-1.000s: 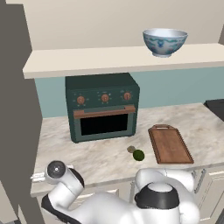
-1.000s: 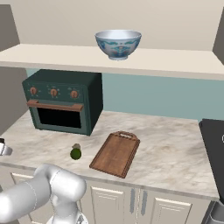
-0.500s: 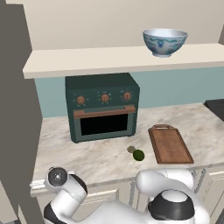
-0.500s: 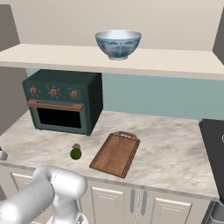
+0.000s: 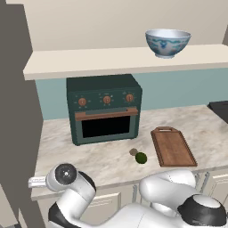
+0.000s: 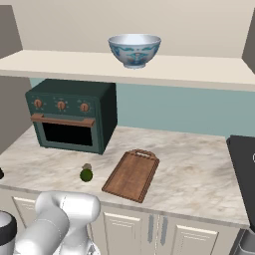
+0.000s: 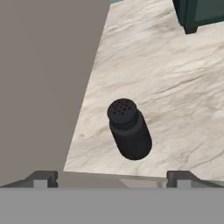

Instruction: Open the cabinet. Place the bowl and condiment on the counter. Then place the lime and garlic on the cutting board.

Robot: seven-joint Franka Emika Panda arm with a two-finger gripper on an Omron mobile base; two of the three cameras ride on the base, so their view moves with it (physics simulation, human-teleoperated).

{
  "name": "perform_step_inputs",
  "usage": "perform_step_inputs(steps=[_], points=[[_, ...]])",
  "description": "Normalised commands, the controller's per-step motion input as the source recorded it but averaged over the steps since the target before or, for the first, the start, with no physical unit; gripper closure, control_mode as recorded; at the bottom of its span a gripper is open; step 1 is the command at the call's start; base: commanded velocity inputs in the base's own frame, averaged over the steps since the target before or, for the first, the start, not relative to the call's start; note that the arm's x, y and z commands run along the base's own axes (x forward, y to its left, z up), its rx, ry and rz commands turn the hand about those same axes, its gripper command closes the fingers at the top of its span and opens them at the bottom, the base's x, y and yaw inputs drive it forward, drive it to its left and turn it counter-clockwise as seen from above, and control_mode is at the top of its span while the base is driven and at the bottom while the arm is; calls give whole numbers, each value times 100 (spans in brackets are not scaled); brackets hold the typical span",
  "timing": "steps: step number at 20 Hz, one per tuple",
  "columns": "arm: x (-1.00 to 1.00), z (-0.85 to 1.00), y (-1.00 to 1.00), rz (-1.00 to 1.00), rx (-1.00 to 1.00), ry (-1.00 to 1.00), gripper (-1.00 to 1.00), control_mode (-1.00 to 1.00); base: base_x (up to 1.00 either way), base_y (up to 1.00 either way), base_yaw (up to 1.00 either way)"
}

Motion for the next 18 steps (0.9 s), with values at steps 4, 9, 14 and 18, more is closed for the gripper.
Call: perform_step_inputs(steps=[4, 9, 14, 18], points=[[-49, 80, -39, -3, 19, 6, -100, -100, 0, 0, 0], [-50, 40, -86, -2, 21, 1, -100, -100, 0, 0, 0], [-35, 64, -81, -4, 20, -1, -100, -100, 0, 0, 0], [-21, 94, -41, -13, 12, -1, -100, -100, 0, 0, 0]])
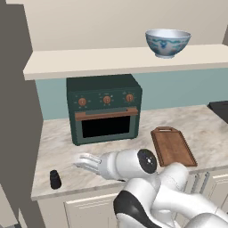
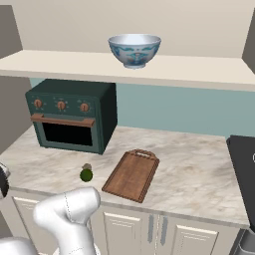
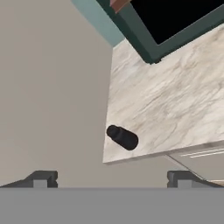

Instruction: Open the cabinet. Place the bowl and condiment on the counter. Then place the lime and garlic on the cutting board.

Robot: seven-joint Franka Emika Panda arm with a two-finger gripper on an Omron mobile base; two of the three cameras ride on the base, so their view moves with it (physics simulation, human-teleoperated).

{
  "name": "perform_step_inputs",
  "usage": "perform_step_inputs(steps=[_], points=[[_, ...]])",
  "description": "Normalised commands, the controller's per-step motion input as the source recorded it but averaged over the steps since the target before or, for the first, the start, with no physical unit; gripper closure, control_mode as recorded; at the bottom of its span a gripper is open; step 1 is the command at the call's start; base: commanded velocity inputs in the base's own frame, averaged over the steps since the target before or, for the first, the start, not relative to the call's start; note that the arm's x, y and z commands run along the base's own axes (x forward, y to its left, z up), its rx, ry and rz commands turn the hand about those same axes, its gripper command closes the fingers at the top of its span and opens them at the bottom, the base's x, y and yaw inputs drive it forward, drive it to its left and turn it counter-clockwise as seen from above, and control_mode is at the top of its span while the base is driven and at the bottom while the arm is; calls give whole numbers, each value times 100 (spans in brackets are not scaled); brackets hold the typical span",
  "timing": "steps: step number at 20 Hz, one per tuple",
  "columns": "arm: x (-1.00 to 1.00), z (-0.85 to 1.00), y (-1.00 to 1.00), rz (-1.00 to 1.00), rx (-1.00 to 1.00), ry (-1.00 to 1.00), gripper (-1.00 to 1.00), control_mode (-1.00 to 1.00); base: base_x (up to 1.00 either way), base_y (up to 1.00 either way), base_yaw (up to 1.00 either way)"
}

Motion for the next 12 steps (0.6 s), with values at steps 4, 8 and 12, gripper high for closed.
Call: perform_step_inputs(steps=[4, 8, 12], points=[[-23, 86, -24, -20, 1, -2, -100, -100, 0, 0, 0], [-29, 73, -20, -34, 0, -1, -100, -100, 0, 0, 0], [-38, 87, -28, -31, 0, 0, -100, -100, 0, 0, 0]])
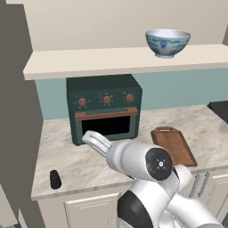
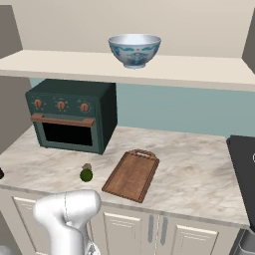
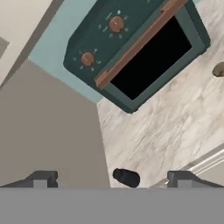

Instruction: Open the cabinet. Place the bowl and condiment on the counter. Then place the lime and garlic on the cutting board.

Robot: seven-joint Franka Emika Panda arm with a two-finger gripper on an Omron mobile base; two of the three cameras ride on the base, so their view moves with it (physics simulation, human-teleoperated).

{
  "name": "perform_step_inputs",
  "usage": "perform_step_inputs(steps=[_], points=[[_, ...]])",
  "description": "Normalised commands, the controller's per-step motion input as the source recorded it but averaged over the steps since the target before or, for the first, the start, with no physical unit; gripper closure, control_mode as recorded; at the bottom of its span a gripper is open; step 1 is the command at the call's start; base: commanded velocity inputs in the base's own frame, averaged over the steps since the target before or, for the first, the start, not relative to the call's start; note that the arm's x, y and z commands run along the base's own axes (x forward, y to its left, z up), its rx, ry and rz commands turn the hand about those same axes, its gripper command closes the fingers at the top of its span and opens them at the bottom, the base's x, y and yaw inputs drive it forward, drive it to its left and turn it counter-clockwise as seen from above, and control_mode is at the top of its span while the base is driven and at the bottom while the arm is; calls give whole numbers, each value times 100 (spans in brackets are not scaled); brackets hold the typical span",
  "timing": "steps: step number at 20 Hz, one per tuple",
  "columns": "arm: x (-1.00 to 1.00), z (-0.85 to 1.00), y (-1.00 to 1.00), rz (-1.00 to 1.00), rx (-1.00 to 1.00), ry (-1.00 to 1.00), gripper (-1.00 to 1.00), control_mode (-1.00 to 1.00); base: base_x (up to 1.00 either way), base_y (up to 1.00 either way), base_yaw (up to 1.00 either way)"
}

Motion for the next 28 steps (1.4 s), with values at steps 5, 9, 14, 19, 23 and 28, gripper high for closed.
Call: perform_step_inputs(steps=[5, 9, 14, 19, 23, 28], points=[[-40, 85, -53, -33, 0, 2, -100, -100, 0, 0, 0], [-36, 67, -65, -39, -6, 2, -100, -100, 0, 0, 0], [-18, 68, -71, -29, -3, 1, -100, -100, 0, 0, 0], [0, 43, -53, -16, -3, 0, -100, -100, 0, 0, 0], [0, 14, -50, -7, -1, -3, -100, -100, 0, 0, 0], [0, 0, -31, -3, 0, -15, -100, -100, 0, 0, 0]])
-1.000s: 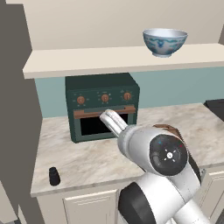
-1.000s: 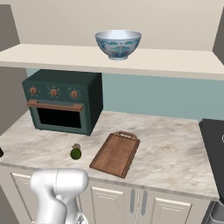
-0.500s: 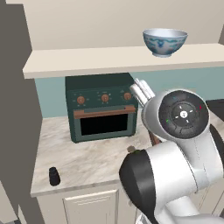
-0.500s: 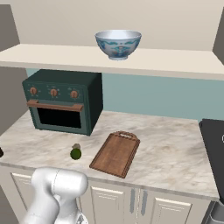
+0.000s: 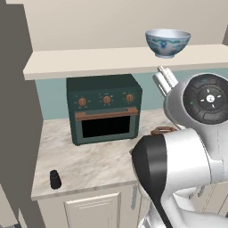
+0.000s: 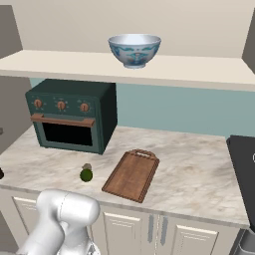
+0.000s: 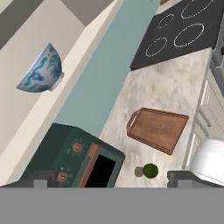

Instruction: Open the cabinet. Place the bowl and condiment on the counter. Then place the lime and garlic on the cutting board.

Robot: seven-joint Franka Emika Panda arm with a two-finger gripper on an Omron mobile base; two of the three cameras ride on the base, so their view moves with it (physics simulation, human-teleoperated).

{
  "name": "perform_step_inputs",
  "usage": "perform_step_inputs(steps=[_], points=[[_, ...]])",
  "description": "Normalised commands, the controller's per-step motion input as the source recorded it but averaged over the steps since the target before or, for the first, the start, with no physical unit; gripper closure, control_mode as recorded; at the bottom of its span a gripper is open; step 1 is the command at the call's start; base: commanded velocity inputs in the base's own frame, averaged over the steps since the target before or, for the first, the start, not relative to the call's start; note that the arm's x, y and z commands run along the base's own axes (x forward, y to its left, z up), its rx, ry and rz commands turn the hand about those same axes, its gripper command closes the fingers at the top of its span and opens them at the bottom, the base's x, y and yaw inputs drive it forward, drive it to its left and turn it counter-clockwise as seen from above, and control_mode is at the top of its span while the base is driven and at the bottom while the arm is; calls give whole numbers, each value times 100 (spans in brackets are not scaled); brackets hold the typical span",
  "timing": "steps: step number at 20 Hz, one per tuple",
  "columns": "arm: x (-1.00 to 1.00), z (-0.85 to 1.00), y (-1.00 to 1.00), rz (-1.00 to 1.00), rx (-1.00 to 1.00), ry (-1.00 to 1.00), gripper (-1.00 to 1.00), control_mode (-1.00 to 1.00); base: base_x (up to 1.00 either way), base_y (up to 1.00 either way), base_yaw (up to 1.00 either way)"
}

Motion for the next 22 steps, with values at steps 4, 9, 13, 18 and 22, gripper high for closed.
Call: perform_step_inputs(steps=[4, 9, 13, 18, 22], points=[[0, 0, -13, 0, 0, -35, -100, -100, 0, 0, 0], [0, 8, -14, 0, 3, -35, -100, -100, 0, 0, 0], [0, 39, -18, 0, 5, -9, -100, -100, 0, 0, 0], [0, 46, -22, 0, 8, -3, -100, -100, 0, 0, 0], [4, 29, -11, 0, 3, -6, -100, -100, 0, 0, 0]])
